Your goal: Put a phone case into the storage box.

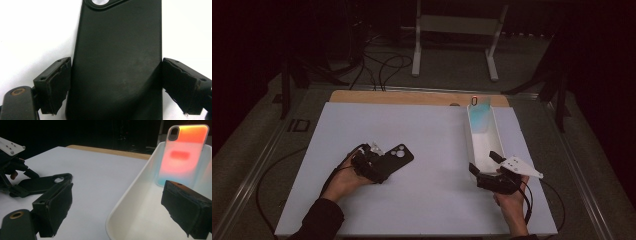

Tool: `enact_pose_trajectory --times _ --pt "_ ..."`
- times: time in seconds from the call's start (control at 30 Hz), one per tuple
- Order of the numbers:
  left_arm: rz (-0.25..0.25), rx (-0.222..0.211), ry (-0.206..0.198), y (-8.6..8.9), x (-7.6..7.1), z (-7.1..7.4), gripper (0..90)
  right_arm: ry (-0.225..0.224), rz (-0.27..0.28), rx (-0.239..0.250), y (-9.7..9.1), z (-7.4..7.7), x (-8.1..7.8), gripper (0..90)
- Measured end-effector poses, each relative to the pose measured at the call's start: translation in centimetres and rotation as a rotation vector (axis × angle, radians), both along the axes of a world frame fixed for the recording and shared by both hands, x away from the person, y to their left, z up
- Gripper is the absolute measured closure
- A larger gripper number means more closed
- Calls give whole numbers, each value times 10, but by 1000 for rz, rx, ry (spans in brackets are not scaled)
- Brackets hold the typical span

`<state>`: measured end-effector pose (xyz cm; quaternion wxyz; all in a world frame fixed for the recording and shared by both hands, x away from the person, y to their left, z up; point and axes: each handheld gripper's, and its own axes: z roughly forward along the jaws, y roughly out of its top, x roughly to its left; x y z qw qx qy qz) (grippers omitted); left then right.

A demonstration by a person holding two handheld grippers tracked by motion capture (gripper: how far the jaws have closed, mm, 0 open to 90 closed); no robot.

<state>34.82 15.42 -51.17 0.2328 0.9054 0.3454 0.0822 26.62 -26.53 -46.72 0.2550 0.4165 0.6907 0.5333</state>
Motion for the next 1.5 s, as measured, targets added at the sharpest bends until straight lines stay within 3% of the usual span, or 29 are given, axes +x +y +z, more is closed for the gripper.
enact_pose_trajectory --times 0.17,0.37,0.67,1.1,1.5 --pt "3 1 -6 0 -1 1 157 3 1 3 0 0 1 99" --pt "30 -28 -9 1 -1 2 164 2 0 7 0 0 1 99" --pt "48 -63 -46 2 -6 9 162 3 -1 13 -2 0 1 99" --pt "107 -171 -151 18 -22 30 161 8 3 23 -2 1 1 99" --pt "121 -253 -227 17 -36 40 160 12 14 42 1 5 0 98"
